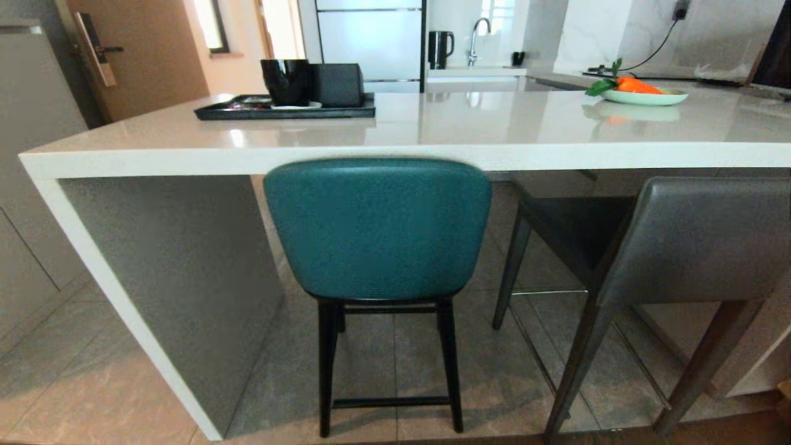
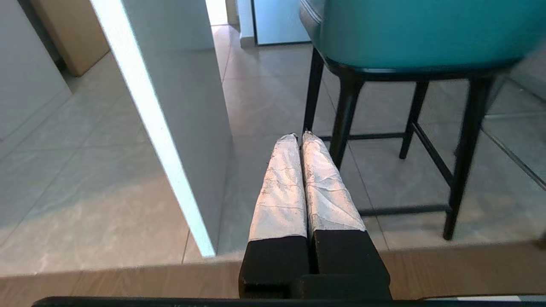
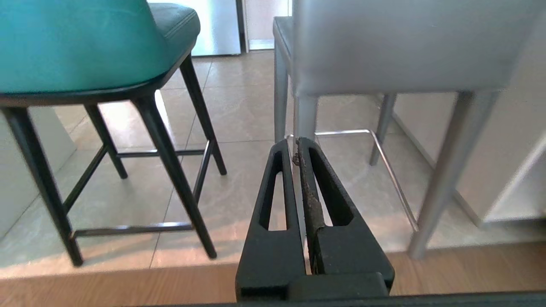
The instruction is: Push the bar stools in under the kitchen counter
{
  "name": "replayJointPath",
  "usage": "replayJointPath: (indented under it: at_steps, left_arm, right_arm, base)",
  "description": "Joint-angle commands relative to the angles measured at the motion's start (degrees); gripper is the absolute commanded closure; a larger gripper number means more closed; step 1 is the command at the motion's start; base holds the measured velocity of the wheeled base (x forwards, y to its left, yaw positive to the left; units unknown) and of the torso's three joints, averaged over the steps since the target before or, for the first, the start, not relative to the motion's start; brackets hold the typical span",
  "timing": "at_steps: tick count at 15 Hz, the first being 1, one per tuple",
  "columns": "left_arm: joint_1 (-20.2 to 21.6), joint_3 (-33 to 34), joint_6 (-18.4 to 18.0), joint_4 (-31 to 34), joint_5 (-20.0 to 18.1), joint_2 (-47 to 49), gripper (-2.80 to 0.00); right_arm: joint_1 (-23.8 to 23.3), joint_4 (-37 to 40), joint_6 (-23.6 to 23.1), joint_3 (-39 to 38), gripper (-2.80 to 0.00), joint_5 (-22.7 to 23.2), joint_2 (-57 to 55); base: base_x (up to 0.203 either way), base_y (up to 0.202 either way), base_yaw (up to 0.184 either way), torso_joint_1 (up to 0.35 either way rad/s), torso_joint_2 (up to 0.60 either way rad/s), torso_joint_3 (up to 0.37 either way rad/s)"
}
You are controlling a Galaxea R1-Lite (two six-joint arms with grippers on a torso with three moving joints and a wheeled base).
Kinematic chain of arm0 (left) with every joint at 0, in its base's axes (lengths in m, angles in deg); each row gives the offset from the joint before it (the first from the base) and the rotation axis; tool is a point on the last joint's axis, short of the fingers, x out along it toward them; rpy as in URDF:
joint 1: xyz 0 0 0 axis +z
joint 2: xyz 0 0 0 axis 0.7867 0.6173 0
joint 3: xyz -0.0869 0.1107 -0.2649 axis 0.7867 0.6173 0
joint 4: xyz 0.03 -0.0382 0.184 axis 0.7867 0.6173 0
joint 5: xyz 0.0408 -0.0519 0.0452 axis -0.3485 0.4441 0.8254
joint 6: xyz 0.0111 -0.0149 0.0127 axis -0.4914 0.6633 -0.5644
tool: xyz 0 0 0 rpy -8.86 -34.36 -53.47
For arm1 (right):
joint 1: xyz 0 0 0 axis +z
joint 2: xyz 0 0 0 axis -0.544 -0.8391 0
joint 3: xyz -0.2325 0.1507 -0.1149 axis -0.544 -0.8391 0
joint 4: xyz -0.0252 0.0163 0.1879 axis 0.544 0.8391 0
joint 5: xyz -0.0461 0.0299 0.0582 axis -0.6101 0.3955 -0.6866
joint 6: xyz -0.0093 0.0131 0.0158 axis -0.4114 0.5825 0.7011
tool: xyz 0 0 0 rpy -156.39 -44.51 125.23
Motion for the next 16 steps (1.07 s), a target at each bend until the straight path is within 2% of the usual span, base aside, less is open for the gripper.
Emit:
replayJointPath:
  at_steps: [1,4,12,16]
  left_arm:
    - [0.01,0.53,-0.03,-0.03,0.00,0.09,0.00]
    - [0.04,0.53,-0.03,-0.03,0.00,0.09,0.00]
    - [0.04,0.53,-0.03,-0.03,0.00,0.09,0.00]
    - [0.04,0.53,0.06,-0.03,0.00,0.09,0.00]
  right_arm:
    - [0.01,-0.14,-0.05,-1.41,0.00,0.06,-0.09]
    - [0.01,-0.05,-0.05,-1.41,0.00,0.06,-0.09]
    - [0.01,-0.05,-0.14,-1.41,0.00,0.06,-0.09]
    - [0.01,-0.05,-0.05,-1.41,0.00,0.06,-0.09]
  base:
    - [-0.204,0.000,0.000,-0.001,0.00,-0.004]
    - [-0.170,0.000,-0.001,-0.002,0.01,0.002]
    - [0.000,0.000,0.000,0.000,0.00,0.000]
    - [-0.001,-0.140,0.002,0.004,0.00,0.002]
